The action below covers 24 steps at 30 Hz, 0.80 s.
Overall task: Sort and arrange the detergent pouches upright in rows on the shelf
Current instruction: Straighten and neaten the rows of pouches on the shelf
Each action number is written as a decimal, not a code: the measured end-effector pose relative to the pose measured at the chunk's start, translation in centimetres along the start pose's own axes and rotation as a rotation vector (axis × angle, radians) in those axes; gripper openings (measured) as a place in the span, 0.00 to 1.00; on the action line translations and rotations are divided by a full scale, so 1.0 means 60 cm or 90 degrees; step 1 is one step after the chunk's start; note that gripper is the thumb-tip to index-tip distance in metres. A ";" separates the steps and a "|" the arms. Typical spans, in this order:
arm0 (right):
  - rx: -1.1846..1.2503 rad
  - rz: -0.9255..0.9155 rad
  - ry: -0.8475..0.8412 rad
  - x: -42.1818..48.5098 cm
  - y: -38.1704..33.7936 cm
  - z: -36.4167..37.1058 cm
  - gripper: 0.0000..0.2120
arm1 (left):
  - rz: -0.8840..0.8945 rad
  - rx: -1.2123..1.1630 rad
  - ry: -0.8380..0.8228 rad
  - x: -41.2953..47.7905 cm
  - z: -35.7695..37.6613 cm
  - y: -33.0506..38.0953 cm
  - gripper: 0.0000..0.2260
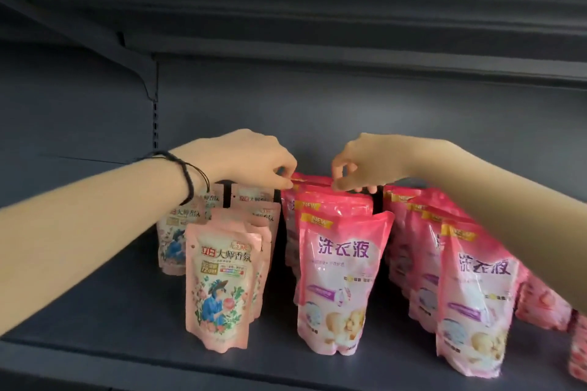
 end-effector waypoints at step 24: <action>0.071 0.016 -0.187 0.238 0.136 0.106 0.14 | 0.049 -0.283 -0.132 0.226 0.227 -0.088 0.08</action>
Point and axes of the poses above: each hand's wrist, its own x-axis towards the middle knuckle, its own z-axis out of the palm, y = z × x, the point moved 7 cm from there along x, towards the middle knuckle, and after that the axes turned 3 degrees about x, right-handed, at the moved point
